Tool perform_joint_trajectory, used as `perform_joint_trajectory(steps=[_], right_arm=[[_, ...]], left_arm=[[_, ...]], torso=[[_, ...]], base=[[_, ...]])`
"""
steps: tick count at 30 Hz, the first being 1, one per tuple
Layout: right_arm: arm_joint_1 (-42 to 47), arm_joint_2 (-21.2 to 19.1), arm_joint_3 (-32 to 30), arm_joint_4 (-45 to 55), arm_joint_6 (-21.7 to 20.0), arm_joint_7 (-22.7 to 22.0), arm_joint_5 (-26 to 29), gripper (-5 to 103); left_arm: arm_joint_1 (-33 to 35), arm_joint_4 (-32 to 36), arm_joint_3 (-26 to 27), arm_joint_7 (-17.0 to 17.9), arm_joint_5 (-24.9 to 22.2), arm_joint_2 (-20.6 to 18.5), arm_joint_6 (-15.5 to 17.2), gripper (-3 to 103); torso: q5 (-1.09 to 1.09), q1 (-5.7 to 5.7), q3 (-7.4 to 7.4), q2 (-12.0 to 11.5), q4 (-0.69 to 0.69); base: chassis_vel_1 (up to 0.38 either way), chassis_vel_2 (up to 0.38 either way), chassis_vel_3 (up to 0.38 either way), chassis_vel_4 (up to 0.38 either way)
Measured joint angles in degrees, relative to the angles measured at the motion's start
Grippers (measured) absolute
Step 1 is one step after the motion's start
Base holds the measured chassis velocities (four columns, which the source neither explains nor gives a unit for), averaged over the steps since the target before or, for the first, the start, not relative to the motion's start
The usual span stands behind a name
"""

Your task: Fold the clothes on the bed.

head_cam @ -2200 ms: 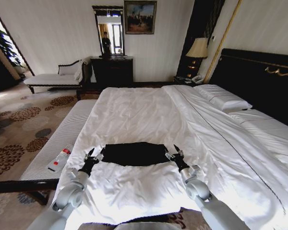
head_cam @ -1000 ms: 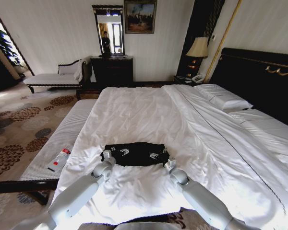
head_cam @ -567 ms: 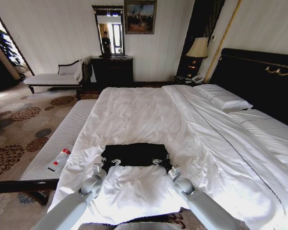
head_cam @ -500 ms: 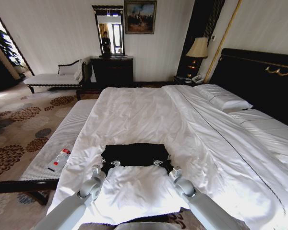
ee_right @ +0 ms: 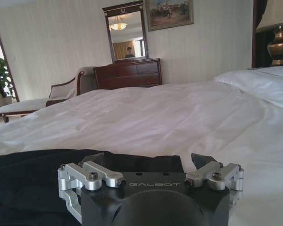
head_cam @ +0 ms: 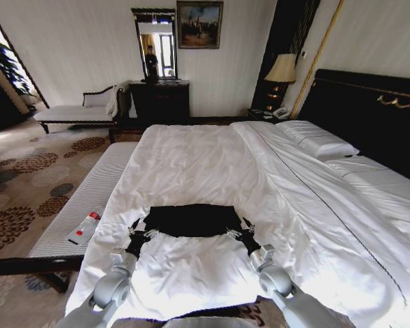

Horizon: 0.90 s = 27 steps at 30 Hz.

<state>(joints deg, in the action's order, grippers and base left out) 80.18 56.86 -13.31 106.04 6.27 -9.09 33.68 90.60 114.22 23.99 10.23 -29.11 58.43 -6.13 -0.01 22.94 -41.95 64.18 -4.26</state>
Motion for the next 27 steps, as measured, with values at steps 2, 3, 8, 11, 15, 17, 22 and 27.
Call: perform_joint_trajectory(steps=[2, 3, 8, 11, 15, 17, 22, 27], right_arm=[[1.50, 0.31, -1.86, 2.15, -1.49, -0.57, 2.75, 100], [2.12, 0.54, -2.66, 3.10, -2.27, -0.89, 4.36, 100], [4.30, 2.12, -4.89, 5.81, -4.02, -1.16, 8.20, 100], [5.41, 3.08, -5.23, 6.57, -4.45, -1.14, 9.04, 100], [5.62, 4.51, -5.19, 6.68, -5.48, -0.83, 11.26, 100], [4.45, 4.86, -5.00, 6.10, -6.75, -1.17, 13.26, 100], [2.14, 4.28, -5.10, 5.40, -10.81, -2.50, 16.66, 100], [-0.28, 3.04, -6.07, 3.12, -15.21, -2.83, 21.51, 100]], left_arm=[[3.62, 2.50, 3.08, -1.03, 2.00, 1.48, -1.41, 100], [5.33, 3.79, 4.36, -1.37, 2.70, 2.05, -2.02, 100], [13.86, 9.03, 10.00, -3.49, 4.27, 4.74, -4.42, 100], [17.76, 11.34, 12.58, -5.01, 4.96, 6.14, -5.85, 100], [24.91, 15.25, 16.90, -7.61, 4.60, 7.77, -9.10, 100], [27.79, 16.31, 18.25, -8.45, 4.08, 8.25, -10.87, 100], [29.21, 16.48, 18.94, -9.07, 4.13, 8.70, -11.33, 100], [29.07, 16.43, 18.90, -9.08, 4.13, 8.68, -11.33, 100]], torso=[[0.00, 0.00, 0.00, 0.00, 0.00], [0.00, 0.00, 0.00, 0.00, 0.00], [0.00, 0.01, 0.00, 0.00, 0.00], [0.01, 0.00, 0.00, 0.00, 0.01], [0.01, 0.00, 0.00, 0.00, 0.00], [0.02, 0.00, 0.00, 0.00, 0.00], [0.00, 0.01, -0.01, -0.01, 0.00], [0.00, 0.00, -0.01, -0.01, -0.01]], base=[[0.000, 0.000, 0.000, 0.000], [0.000, 0.000, 0.000, 0.000], [0.000, 0.000, 0.000, 0.000], [0.000, 0.000, 0.000, 0.000], [0.000, 0.000, 0.000, 0.000], [0.000, 0.000, 0.000, 0.000], [0.000, 0.000, 0.000, 0.000], [0.000, 0.000, 0.000, 0.000]])
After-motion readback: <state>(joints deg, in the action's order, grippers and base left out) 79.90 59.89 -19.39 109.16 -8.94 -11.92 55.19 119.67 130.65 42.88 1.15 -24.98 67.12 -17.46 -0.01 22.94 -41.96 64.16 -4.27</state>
